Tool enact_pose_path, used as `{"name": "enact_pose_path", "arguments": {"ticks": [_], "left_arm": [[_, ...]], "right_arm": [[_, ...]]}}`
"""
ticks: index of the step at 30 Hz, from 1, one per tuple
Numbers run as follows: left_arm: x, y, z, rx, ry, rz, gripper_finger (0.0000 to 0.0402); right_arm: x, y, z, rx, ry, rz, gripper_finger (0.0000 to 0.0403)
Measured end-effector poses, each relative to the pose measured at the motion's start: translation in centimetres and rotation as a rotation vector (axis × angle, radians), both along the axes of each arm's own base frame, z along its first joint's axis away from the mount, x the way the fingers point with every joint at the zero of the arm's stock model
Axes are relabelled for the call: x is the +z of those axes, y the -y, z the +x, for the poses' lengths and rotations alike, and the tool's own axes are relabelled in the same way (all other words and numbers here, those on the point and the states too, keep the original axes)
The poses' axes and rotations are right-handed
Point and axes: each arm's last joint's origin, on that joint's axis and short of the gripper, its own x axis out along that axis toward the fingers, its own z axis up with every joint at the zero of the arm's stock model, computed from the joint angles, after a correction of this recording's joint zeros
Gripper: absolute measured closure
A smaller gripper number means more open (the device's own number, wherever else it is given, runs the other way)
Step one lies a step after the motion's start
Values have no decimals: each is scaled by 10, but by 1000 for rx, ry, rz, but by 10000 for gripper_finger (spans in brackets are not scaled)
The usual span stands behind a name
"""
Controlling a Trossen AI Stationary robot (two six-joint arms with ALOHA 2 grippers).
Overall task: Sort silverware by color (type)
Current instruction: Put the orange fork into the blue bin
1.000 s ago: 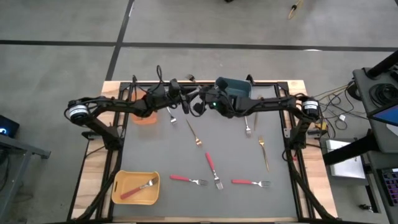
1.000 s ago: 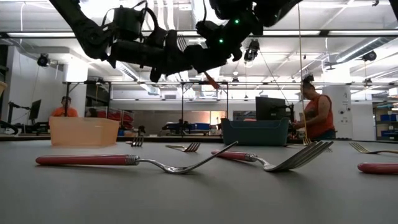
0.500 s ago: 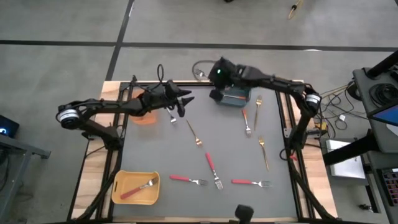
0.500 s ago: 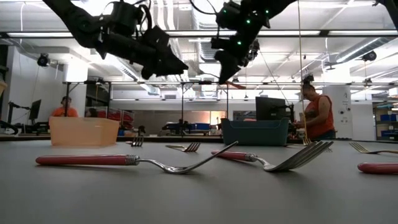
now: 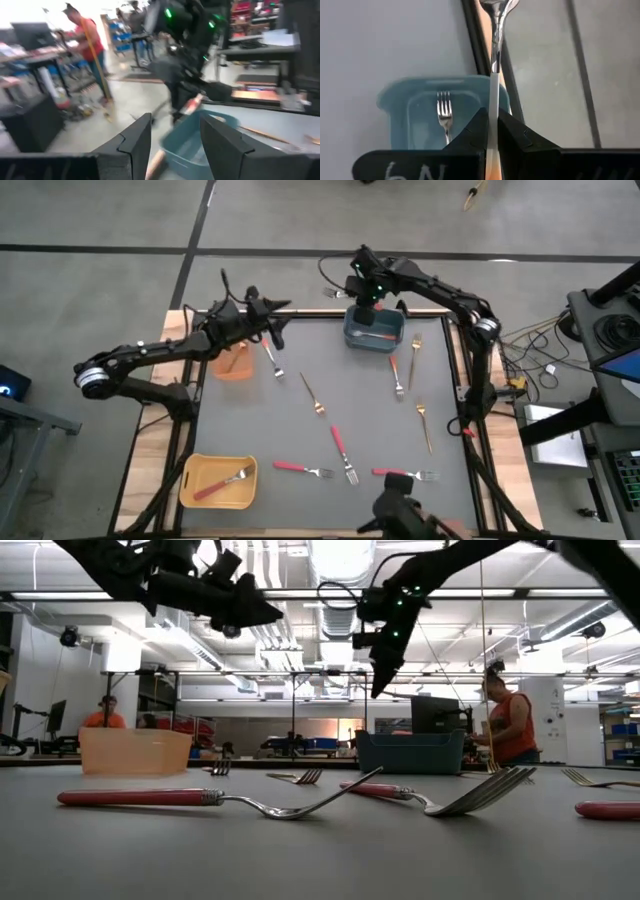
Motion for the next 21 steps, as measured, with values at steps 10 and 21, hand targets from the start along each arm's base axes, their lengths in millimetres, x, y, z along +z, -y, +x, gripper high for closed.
{"name": "enact_pose_path", "arguments": {"ticks": [10, 21], "left_arm": [[3, -30, -24, 147, -17, 47, 253], [9, -46, -39, 228, 24, 93, 253]], "right_arm": [[-17, 27, -16, -51, -254, 310, 390], [-43, 36, -34, -133, -330, 431, 390]]}}
